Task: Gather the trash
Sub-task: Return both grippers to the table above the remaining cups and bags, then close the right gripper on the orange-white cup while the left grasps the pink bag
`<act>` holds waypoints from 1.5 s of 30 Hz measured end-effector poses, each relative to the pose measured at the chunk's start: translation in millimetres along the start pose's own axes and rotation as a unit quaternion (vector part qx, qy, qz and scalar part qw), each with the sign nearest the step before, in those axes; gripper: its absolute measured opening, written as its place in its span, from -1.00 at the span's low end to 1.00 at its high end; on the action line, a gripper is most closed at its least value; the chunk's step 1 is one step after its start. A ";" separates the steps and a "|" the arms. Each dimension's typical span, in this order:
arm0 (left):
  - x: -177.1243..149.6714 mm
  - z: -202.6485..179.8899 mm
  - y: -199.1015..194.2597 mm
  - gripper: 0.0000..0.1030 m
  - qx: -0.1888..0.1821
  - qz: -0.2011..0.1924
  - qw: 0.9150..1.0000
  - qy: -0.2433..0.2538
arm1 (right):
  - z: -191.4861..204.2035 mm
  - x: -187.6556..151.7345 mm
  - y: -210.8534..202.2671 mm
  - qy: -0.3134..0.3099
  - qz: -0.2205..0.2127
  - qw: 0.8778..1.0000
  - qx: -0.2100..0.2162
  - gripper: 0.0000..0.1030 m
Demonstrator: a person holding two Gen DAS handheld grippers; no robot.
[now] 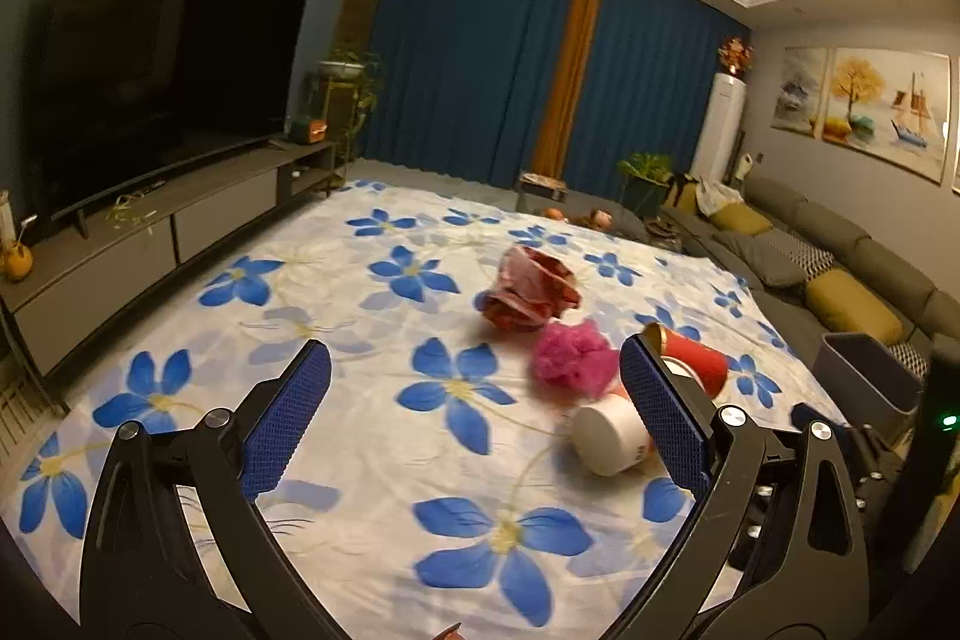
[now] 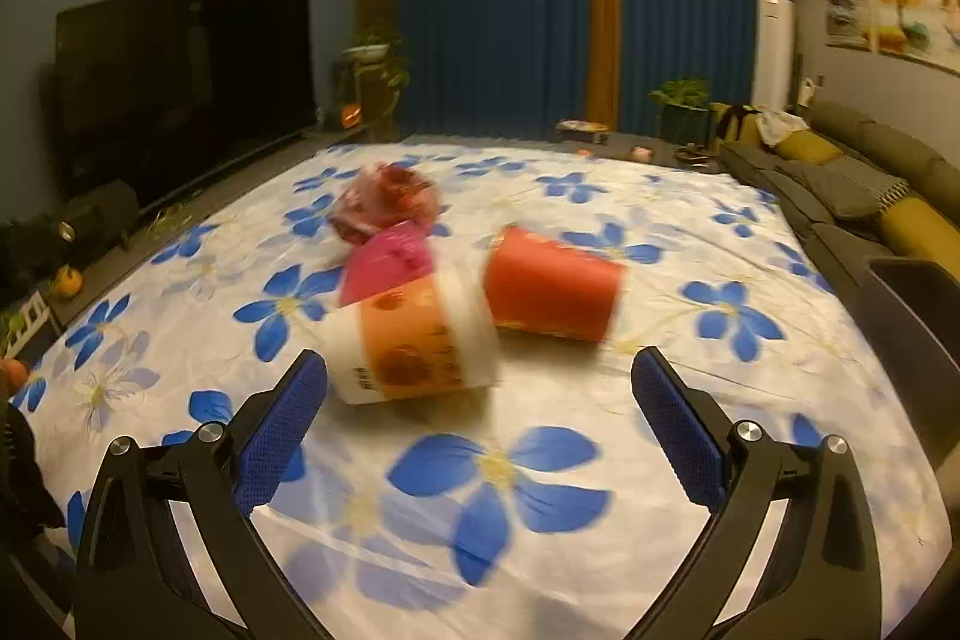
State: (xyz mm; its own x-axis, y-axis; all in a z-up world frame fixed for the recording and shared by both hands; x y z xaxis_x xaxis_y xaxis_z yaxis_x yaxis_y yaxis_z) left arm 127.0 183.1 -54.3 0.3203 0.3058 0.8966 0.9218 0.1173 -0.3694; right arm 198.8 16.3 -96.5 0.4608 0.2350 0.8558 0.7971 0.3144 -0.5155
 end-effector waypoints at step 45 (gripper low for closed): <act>-18.7 -22.9 41.7 0.85 -0.041 0.045 0.998 0.019 | -10.7 -9.7 18.7 0.011 0.045 0.999 0.001 0.61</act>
Point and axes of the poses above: each gripper's, at about its wrist camera, not at the fingertips, and y roughly the way its jaws point, z to its left, x to its top, the point moved 9 cm from there along y, roughly the way its jaws point, and after that the axes turned 5 degrees about -x, right-handed, at the moved point
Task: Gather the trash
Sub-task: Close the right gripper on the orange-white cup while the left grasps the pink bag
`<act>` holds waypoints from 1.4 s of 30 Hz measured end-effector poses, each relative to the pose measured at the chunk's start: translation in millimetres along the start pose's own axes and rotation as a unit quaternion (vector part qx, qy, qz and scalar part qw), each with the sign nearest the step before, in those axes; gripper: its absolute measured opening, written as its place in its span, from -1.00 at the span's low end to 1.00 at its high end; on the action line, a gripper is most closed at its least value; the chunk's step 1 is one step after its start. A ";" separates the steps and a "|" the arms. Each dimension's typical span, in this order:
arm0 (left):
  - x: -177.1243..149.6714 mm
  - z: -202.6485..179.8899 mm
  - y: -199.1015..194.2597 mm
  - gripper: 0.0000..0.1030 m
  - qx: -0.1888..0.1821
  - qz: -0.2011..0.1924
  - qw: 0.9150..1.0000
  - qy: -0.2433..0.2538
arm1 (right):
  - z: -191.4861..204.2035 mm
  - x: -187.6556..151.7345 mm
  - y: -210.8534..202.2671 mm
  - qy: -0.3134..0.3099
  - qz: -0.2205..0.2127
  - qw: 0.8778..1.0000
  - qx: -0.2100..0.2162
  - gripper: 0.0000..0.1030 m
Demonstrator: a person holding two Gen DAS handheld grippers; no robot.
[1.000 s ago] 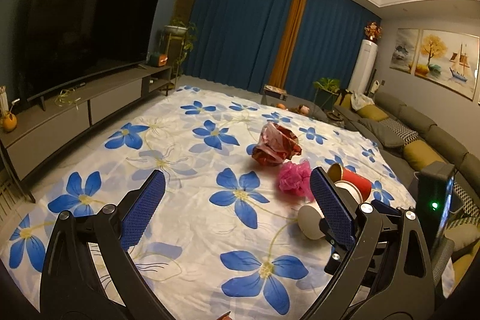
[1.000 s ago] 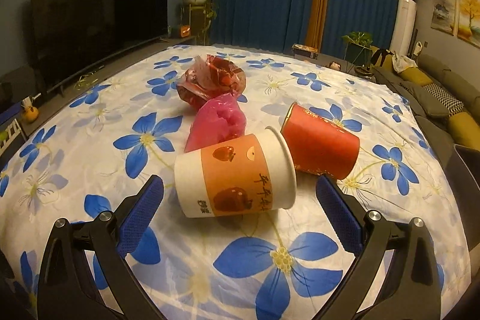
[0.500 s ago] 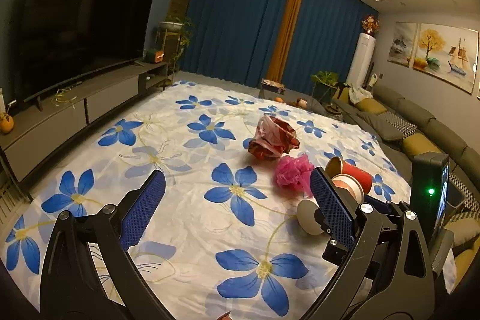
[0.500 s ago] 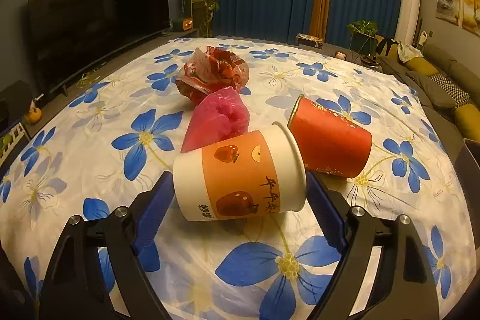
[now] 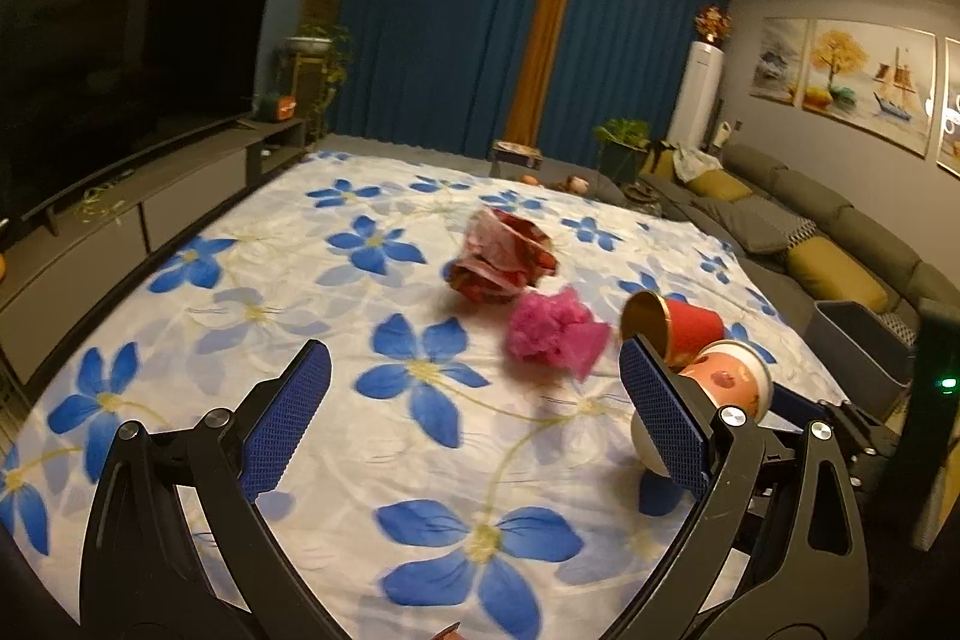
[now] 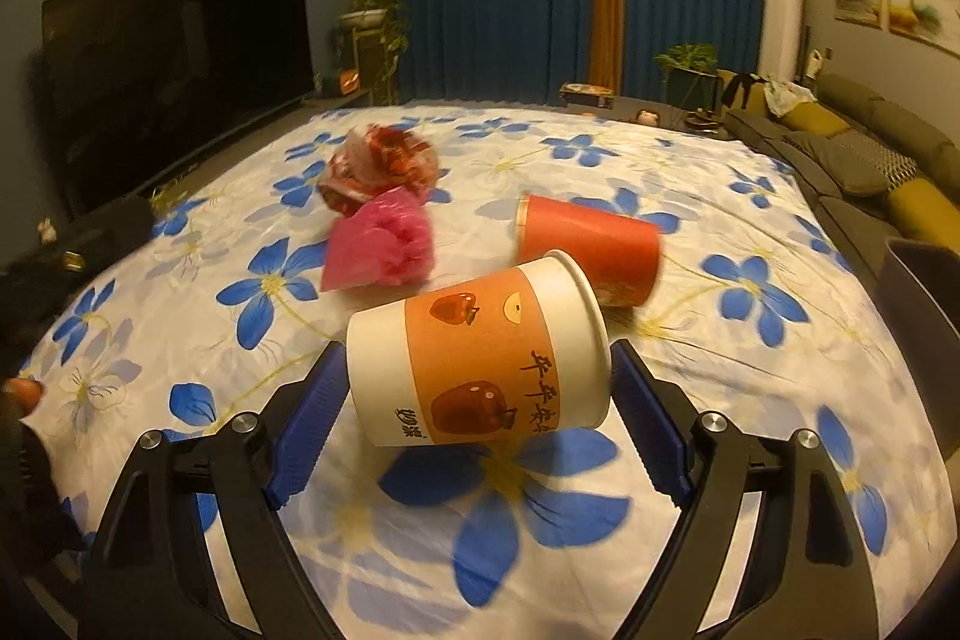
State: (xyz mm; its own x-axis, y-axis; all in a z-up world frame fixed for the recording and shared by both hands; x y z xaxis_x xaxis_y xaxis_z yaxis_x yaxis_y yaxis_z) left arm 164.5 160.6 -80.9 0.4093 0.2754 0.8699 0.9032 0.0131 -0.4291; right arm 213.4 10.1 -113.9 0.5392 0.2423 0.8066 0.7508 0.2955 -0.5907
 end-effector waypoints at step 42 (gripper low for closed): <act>5.3 -47.0 3.4 -0.99 -0.102 0.039 0.994 -0.010 | -85.7 -1.0 -58.9 0.097 -0.048 0.993 -0.043 0.61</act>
Point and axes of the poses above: each gripper's, at about its wrist camera, not at the fingertips, and y roughly the way its jaws point, z to its left, x to its top, the point moved 9 cm from there along y, roughly the way its jaws point, and after that the axes turned 5 degrees about -x, right-handed, at the moved point
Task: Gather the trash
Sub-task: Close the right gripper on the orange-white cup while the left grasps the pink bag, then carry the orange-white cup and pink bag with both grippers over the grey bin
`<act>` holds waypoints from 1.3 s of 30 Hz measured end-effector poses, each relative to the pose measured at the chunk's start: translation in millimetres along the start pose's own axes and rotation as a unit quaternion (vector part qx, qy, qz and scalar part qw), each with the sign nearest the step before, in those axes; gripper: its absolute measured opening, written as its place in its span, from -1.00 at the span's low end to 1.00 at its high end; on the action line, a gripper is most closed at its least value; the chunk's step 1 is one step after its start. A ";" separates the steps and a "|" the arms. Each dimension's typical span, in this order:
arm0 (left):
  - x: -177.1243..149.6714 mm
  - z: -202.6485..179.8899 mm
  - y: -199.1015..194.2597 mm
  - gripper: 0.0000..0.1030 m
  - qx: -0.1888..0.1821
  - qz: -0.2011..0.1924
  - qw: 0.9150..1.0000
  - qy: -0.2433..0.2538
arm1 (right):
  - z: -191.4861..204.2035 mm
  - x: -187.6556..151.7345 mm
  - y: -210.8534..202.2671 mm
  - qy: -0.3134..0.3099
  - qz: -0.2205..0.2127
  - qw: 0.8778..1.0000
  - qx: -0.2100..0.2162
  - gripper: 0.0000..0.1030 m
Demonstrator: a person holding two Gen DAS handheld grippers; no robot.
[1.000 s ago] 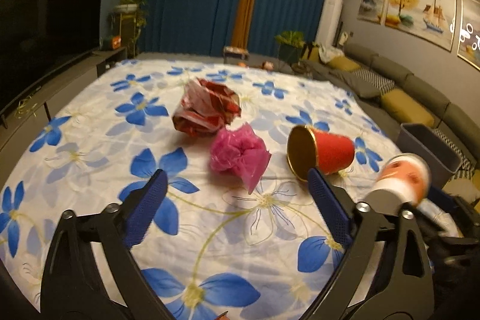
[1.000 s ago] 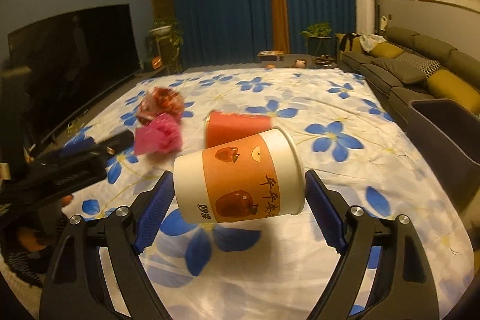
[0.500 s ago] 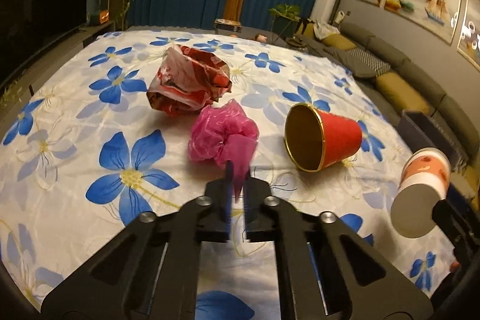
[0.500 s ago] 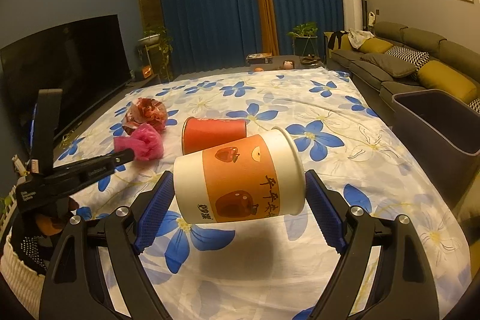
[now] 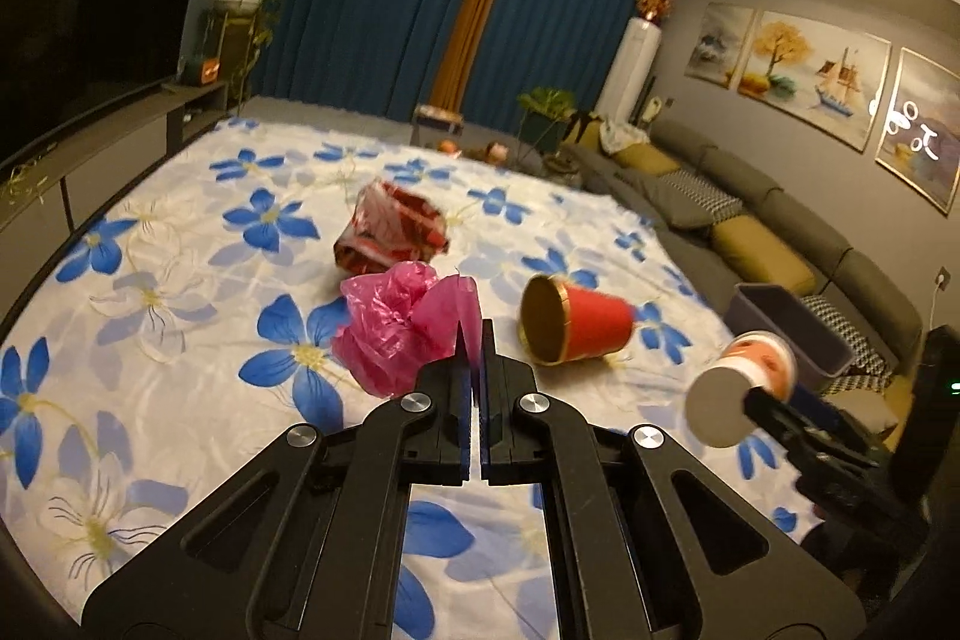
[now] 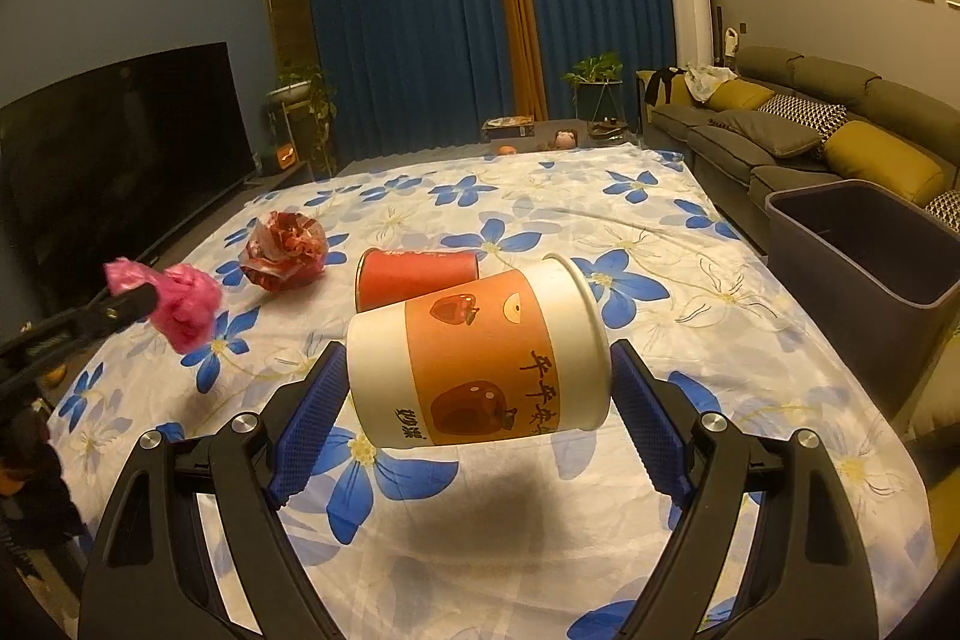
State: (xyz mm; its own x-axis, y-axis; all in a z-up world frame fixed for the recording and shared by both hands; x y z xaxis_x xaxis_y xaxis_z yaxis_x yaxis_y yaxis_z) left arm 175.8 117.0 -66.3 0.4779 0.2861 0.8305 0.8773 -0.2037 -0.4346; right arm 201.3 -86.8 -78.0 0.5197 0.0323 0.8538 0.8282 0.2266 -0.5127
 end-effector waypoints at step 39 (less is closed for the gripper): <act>0.1 -177.7 60.2 -0.99 -0.125 0.037 0.983 0.132 | -125.6 47.8 -21.4 0.050 -0.054 0.993 -0.095 0.61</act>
Point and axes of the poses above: each gripper's, at about its wrist camera, not at the fingertips, and y roughly the way its jaws point, z to its left, x to its top, the point moved 9 cm from there along y, roughly the way its jaws point, and after that the axes turned 5 degrees about -x, right-handed, at the moved point
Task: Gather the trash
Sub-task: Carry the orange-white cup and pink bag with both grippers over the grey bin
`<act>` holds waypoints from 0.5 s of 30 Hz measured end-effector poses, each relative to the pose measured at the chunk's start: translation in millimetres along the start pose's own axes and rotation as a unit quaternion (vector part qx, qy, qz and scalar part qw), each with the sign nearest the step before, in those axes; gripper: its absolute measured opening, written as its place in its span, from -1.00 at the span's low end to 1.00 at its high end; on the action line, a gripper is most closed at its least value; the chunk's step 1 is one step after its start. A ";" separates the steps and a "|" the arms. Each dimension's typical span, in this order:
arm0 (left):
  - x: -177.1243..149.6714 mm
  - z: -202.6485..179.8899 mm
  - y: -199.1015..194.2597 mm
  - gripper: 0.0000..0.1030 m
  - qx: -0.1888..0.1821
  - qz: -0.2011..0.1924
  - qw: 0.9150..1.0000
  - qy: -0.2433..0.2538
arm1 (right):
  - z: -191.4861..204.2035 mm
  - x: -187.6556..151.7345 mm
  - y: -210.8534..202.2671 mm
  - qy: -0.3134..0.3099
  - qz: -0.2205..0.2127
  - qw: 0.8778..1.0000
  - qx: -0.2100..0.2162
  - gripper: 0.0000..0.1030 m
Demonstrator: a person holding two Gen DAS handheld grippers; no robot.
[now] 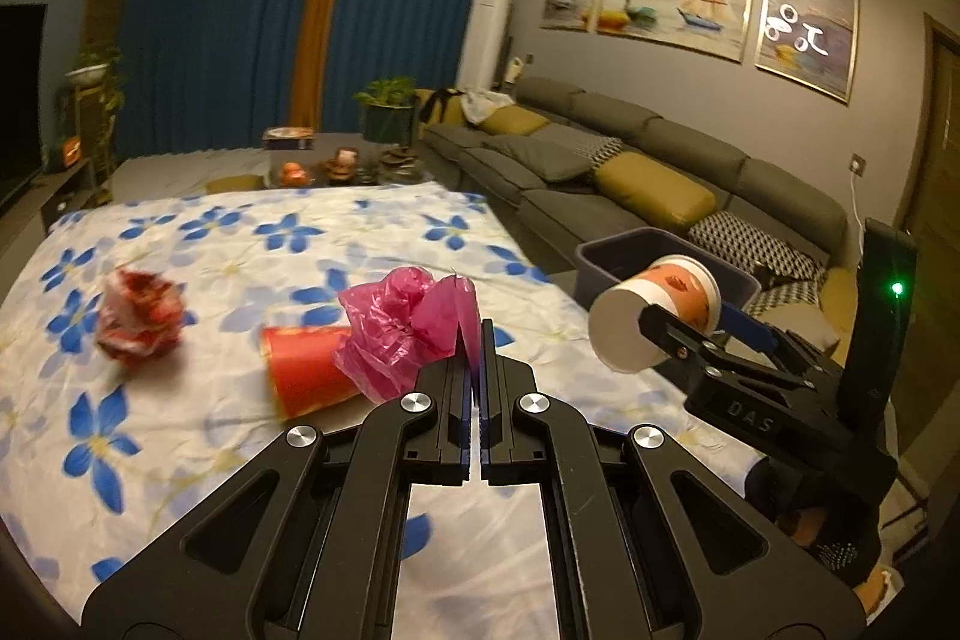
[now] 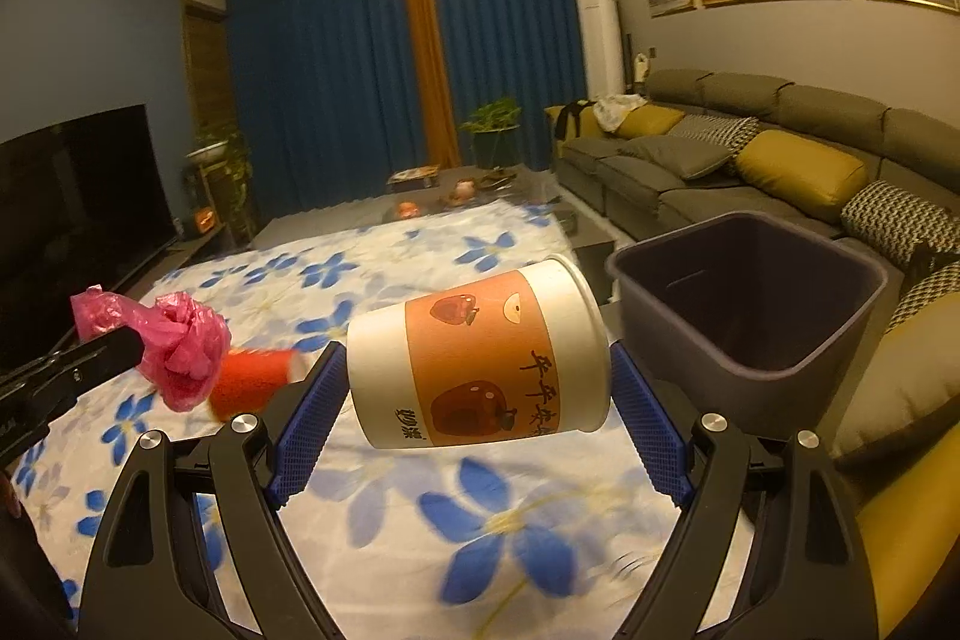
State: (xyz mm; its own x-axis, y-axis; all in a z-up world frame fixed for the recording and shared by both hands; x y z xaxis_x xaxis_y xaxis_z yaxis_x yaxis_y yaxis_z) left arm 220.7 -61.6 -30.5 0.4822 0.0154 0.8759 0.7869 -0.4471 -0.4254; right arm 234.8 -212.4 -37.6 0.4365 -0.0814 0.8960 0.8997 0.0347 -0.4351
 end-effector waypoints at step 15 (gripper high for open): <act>41.3 -102.8 83.4 -0.99 -0.097 0.010 0.993 0.069 | -113.4 41.7 13.1 0.035 -0.041 0.992 -0.111 0.62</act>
State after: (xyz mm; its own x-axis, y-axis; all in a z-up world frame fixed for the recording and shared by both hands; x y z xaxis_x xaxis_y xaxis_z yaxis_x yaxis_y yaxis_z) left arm 266.7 -190.2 -6.3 0.4286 -0.1114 0.8966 0.6822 -0.6107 -0.4020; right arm 264.3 -328.2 -16.0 0.3543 -0.1440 0.9240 0.9054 -0.1945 -0.3775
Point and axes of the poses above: each gripper's, at about its wrist camera, not at the fingertips, and y roughly the way its jaws point, z to its left, x to its top, the point moved 9 cm from there along y, roughly the way its jaws point, and after that the axes turned 5 degrees about -x, right-handed, at the moved point
